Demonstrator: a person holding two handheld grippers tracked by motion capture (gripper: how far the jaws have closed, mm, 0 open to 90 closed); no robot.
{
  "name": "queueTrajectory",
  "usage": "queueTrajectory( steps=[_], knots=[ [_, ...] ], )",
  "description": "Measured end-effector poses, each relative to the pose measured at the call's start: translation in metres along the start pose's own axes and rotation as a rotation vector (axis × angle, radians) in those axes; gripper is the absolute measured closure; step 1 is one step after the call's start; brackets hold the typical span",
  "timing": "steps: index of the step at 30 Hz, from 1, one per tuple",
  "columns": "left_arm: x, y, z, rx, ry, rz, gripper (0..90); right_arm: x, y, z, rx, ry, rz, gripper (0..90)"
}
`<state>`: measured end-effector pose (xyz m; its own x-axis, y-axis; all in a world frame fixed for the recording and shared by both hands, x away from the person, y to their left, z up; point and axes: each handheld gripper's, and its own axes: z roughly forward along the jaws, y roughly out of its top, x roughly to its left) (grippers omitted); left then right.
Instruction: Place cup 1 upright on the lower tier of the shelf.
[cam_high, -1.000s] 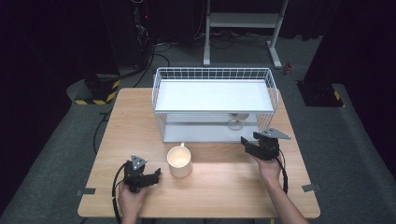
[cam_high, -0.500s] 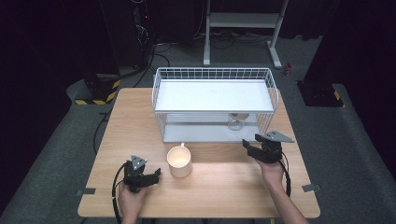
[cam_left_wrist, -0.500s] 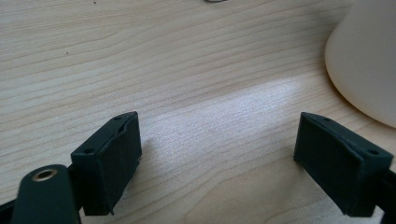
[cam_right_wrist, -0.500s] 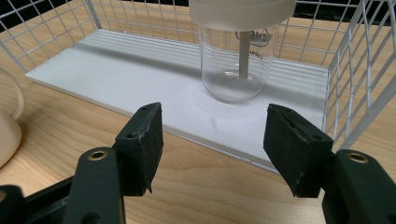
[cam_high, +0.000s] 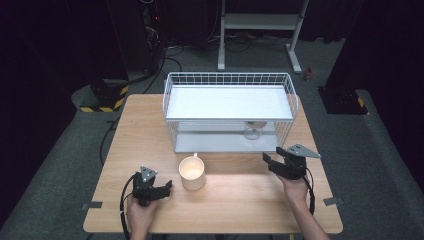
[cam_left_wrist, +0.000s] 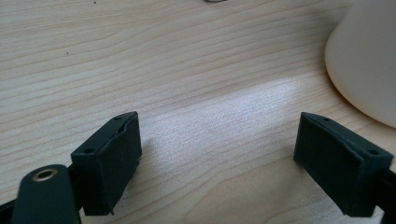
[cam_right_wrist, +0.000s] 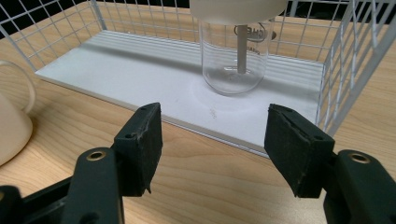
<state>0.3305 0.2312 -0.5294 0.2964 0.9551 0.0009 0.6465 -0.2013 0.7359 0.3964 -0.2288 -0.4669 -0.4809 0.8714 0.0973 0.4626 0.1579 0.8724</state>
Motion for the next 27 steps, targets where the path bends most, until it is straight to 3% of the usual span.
queueTrajectory(
  steps=[27],
  knots=[
    [0.0,0.0,0.0,-0.001,0.001,0.0,15.3,-0.004,-0.02,-0.019,-0.012,0.007,0.035,36.0]
  ],
)
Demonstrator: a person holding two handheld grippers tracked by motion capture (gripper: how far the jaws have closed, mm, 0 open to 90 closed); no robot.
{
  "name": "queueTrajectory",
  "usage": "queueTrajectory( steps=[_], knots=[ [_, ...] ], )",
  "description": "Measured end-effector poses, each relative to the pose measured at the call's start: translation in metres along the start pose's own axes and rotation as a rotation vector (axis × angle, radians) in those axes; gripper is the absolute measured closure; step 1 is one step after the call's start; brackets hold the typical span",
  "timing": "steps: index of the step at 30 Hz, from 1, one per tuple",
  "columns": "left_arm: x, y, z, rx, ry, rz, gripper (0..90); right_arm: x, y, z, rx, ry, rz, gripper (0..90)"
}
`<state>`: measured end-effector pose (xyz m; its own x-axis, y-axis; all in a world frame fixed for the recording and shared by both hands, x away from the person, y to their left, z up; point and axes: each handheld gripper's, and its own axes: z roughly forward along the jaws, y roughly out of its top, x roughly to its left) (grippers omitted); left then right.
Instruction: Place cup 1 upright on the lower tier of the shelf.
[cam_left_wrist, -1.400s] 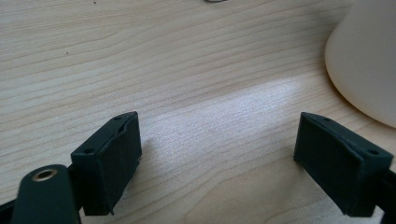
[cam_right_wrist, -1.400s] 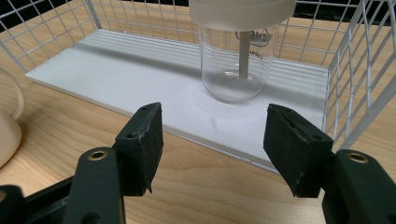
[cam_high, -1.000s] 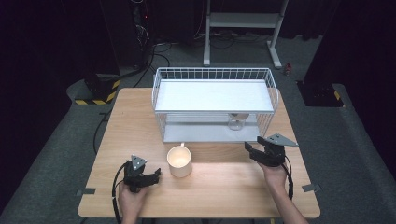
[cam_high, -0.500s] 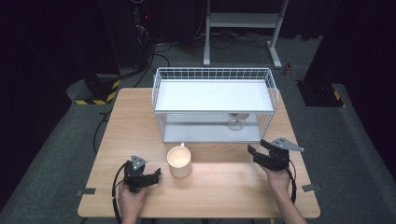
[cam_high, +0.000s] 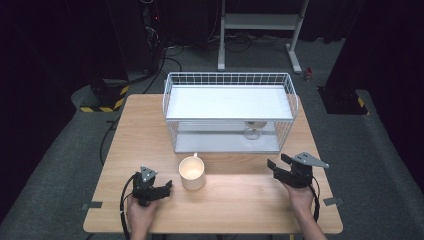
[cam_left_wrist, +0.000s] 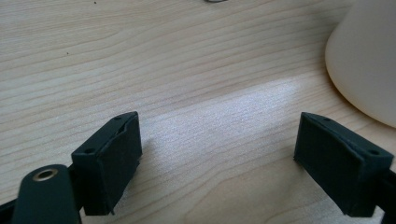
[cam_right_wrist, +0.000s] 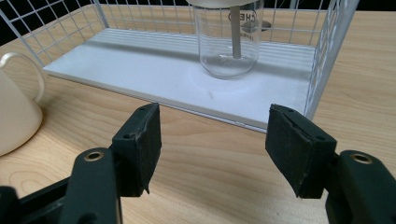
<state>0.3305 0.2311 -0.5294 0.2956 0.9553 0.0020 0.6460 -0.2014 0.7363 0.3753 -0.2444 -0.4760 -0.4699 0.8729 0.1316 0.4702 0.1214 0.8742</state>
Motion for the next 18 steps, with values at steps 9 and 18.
queueTrajectory(
  steps=[9,18],
  knots=[
    [0.0,0.0,0.0,0.0,0.0,0.0,15.3,0.0,-0.008,-0.003,0.016,-0.007,-0.004,35.9],
    [0.0,0.0,0.0,0.0,0.001,0.0,15.3,0.0,-0.015,-0.007,0.024,-0.01,-0.006,35.9]
  ],
)
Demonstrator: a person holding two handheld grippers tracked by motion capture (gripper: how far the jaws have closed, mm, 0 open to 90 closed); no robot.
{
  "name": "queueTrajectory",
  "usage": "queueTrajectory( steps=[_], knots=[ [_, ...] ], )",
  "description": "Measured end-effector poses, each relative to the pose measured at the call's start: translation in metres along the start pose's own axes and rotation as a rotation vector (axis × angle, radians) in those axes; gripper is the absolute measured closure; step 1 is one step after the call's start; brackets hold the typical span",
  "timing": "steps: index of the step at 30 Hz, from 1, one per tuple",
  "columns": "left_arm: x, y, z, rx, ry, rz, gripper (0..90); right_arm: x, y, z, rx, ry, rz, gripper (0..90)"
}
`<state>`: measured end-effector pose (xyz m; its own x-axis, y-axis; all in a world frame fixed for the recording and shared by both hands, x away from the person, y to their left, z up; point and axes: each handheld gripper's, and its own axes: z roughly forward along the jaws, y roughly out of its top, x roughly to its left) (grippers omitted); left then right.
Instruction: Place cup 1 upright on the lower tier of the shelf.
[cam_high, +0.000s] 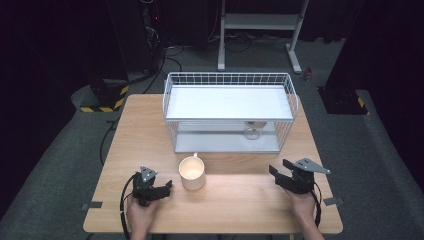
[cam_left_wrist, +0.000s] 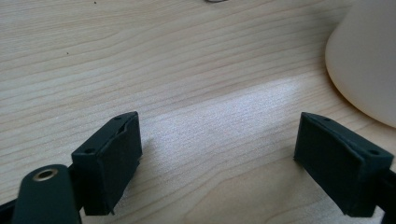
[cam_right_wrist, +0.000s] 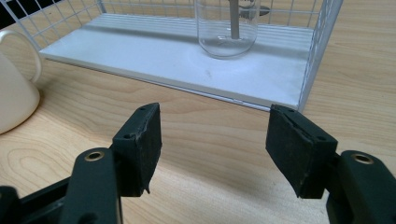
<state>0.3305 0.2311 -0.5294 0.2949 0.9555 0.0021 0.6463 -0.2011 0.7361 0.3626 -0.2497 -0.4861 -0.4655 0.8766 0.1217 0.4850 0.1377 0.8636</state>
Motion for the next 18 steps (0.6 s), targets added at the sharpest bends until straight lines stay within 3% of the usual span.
queueTrajectory(
  steps=[18],
  knots=[
    [0.0,0.0,0.0,0.001,0.0,0.001,15.3,-0.005,-0.016,-0.011,0.008,-0.014,0.012,35.7]
  ],
)
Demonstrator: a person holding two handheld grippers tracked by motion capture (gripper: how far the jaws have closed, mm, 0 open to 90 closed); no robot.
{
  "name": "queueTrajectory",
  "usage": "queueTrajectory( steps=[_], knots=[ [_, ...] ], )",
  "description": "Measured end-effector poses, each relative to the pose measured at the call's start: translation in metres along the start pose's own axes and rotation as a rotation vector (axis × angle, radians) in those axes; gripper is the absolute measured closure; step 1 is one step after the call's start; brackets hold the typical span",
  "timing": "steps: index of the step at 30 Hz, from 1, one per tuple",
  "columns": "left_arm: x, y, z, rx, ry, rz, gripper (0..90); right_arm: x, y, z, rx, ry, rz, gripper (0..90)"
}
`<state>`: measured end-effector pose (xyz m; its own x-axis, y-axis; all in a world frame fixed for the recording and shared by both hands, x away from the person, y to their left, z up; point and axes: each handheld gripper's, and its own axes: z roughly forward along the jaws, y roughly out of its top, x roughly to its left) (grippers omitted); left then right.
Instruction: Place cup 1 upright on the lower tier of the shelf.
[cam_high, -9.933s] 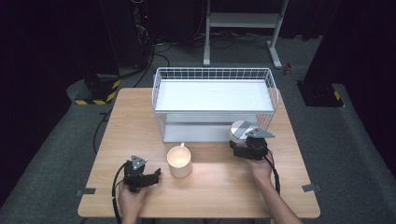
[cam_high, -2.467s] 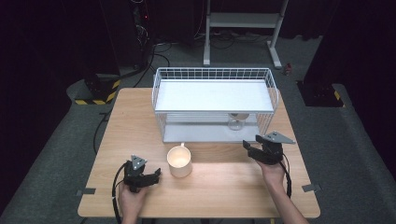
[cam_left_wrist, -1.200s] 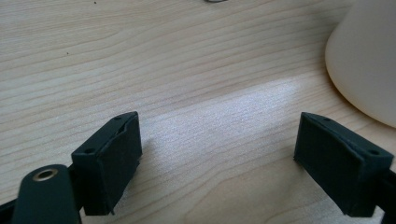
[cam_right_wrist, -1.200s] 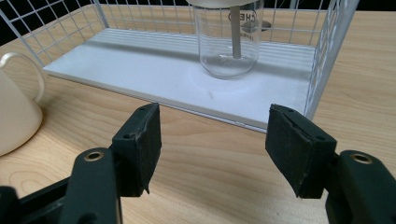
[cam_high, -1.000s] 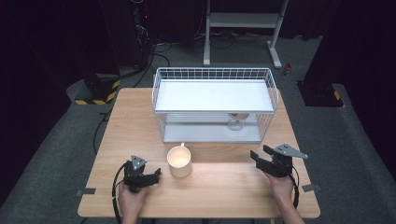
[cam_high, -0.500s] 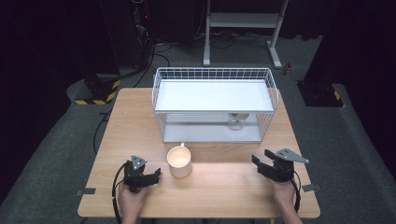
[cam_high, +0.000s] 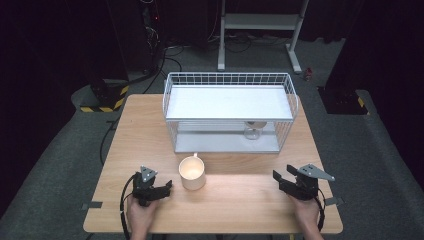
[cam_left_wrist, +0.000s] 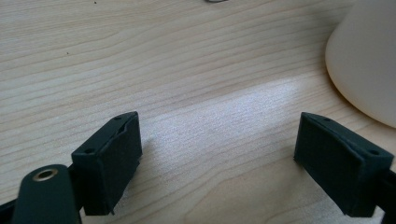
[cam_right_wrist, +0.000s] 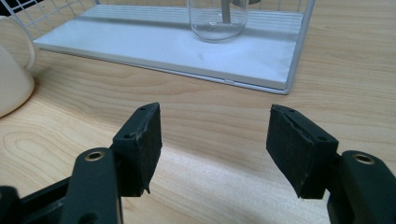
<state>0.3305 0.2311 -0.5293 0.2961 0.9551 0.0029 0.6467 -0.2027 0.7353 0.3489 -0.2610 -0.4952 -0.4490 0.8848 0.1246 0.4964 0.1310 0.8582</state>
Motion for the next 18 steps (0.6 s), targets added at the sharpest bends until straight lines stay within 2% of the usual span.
queueTrajectory(
  steps=[14,18],
  knots=[
    [0.0,0.0,0.0,-0.001,0.0,0.001,15.3,0.0,-0.016,-0.002,0.051,-0.026,-0.041,34.8],
    [0.0,0.0,0.0,-0.001,0.001,0.001,15.3,0.0,-0.019,-0.002,0.067,-0.03,-0.035,34.5]
  ],
)
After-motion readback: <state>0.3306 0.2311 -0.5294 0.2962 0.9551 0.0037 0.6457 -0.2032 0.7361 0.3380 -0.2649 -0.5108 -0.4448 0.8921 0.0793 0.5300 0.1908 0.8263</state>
